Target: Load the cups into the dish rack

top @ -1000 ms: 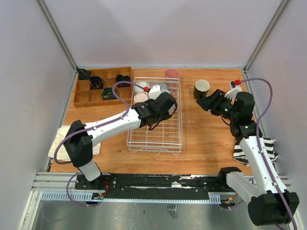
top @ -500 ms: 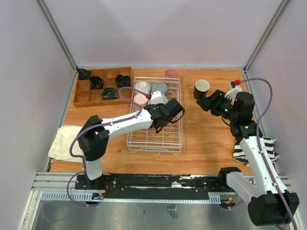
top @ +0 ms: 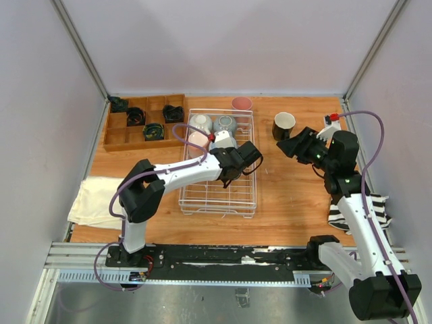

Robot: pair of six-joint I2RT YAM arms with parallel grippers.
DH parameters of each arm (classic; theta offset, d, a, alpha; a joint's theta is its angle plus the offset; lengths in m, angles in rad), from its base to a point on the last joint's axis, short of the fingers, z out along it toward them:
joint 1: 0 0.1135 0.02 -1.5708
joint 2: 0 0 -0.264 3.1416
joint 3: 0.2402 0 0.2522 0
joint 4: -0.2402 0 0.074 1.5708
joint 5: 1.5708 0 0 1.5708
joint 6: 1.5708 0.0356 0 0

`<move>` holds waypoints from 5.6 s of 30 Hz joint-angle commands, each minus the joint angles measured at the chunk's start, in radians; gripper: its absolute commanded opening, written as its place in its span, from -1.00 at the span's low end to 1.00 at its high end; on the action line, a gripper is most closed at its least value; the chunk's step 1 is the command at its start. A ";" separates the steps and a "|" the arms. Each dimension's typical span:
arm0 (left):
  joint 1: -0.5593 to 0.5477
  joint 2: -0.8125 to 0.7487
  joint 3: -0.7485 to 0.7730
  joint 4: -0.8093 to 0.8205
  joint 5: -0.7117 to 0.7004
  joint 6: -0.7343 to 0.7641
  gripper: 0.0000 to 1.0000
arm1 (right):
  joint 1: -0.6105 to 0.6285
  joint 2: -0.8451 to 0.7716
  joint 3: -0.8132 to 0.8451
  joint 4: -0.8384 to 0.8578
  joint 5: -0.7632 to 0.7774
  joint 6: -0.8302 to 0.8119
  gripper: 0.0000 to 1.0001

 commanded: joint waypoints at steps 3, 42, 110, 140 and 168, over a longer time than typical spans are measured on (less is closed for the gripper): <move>-0.013 0.006 0.036 0.040 -0.099 -0.021 -0.99 | 0.027 -0.021 -0.016 0.006 0.013 -0.022 0.16; -0.013 0.060 0.047 -0.030 -0.064 -0.049 -0.14 | 0.043 -0.029 -0.027 -0.002 0.012 -0.036 0.15; 0.032 -0.253 -0.149 0.070 0.008 0.031 0.07 | -0.003 0.533 0.597 -0.441 0.360 -0.203 0.57; 0.062 -0.729 -0.161 0.336 0.519 0.511 0.45 | -0.098 0.963 0.883 -0.519 0.307 -0.304 0.18; 0.089 -0.786 -0.187 0.336 0.574 0.494 0.52 | -0.096 1.175 0.928 -0.433 0.301 -0.250 -0.85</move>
